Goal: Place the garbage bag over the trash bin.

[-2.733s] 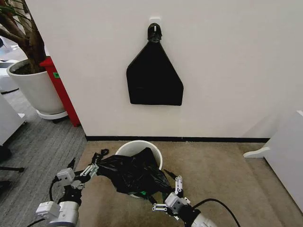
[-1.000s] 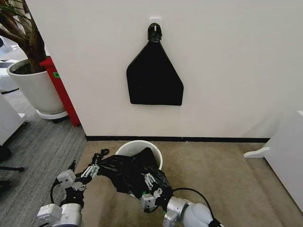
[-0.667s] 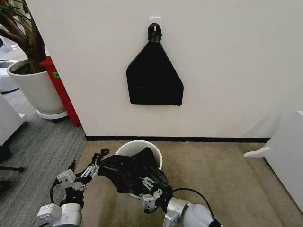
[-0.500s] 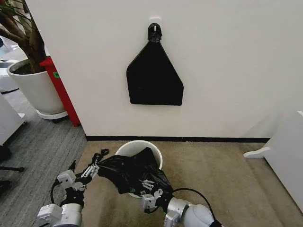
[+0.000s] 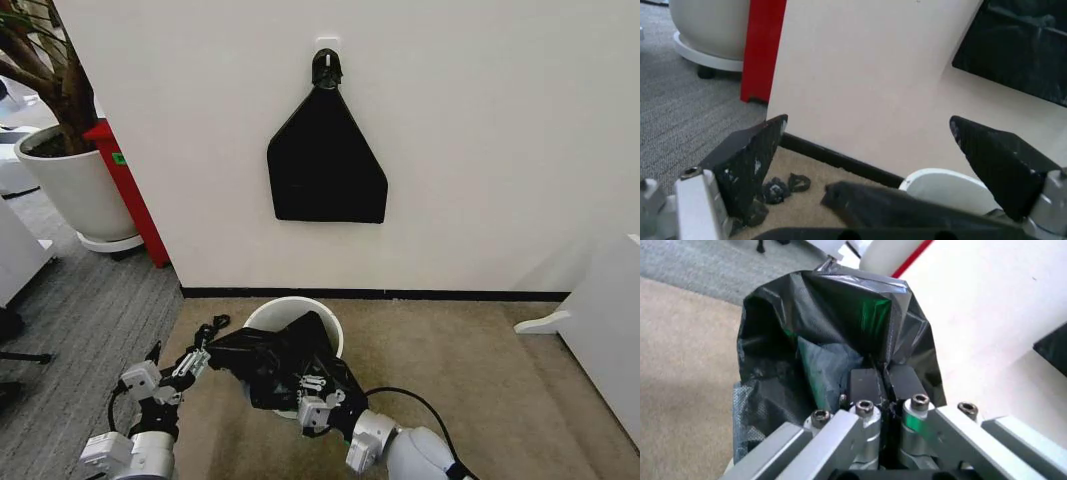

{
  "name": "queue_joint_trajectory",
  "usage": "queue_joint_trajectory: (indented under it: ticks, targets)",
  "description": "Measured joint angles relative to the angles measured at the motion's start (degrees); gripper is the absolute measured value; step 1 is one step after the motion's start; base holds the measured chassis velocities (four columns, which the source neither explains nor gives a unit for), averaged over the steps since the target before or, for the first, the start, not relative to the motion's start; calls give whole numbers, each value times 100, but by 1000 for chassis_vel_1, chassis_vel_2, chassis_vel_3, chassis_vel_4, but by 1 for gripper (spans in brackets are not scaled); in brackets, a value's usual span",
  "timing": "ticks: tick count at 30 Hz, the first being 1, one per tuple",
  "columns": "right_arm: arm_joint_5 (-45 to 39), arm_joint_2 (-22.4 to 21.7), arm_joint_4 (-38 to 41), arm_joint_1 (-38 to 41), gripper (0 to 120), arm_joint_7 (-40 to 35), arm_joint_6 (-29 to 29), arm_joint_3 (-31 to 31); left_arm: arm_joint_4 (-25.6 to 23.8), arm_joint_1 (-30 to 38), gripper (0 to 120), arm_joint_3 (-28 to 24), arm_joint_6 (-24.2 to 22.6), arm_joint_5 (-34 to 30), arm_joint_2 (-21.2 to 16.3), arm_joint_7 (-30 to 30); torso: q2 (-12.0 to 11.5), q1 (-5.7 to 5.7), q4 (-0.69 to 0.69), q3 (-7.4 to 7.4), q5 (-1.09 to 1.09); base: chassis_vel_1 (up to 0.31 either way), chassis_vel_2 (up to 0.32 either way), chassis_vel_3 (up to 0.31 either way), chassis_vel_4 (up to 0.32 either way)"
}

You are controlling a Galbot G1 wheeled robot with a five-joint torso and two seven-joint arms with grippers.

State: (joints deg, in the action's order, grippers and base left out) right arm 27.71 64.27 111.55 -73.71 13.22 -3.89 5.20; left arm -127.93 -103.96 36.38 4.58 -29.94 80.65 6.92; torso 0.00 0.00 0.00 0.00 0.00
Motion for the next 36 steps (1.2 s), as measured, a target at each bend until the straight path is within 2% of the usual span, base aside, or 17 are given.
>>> queue_joint_trajectory:
  ticks: [12, 17, 19, 27, 31, 36]
  targets:
    - [-1507, 6, 121, 152, 0, -466, 760, 136, 60, -9, 96, -11, 21, 73, 41, -8, 0, 0, 0, 0, 0, 0, 0, 0, 0]
    - [-2411, 74, 154, 343, 0, -1061, 1247, 303, 101, -53, 95, -44, 71, 165, 93, -31, 0, 0, 0, 0, 0, 0, 0, 0, 0]
    - [-2479, 85, 151, 360, 0, -1113, 1279, 317, 108, -59, 94, -49, 78, 179, 103, -37, 0, 0, 0, 0, 0, 0, 0, 0, 0]
    - [-3667, 169, 202, 540, 0, -1753, 1754, 561, 195, -104, 94, -84, 127, 296, 135, -104, 0, 0, 0, 0, 0, 0, 0, 0, 0]
    - [-4738, 169, 416, 633, 0, -2326, 2020, 649, 255, -96, 94, -98, 133, 322, 126, -111, 0, 0, 0, 0, 0, 0, 0, 0, 0]
    - [-5380, 216, 572, 740, 0, -2722, 2161, 646, 313, -84, 94, -118, 140, 390, 168, -113, 0, 0, 0, 0, 0, 0, 0, 0, 0]
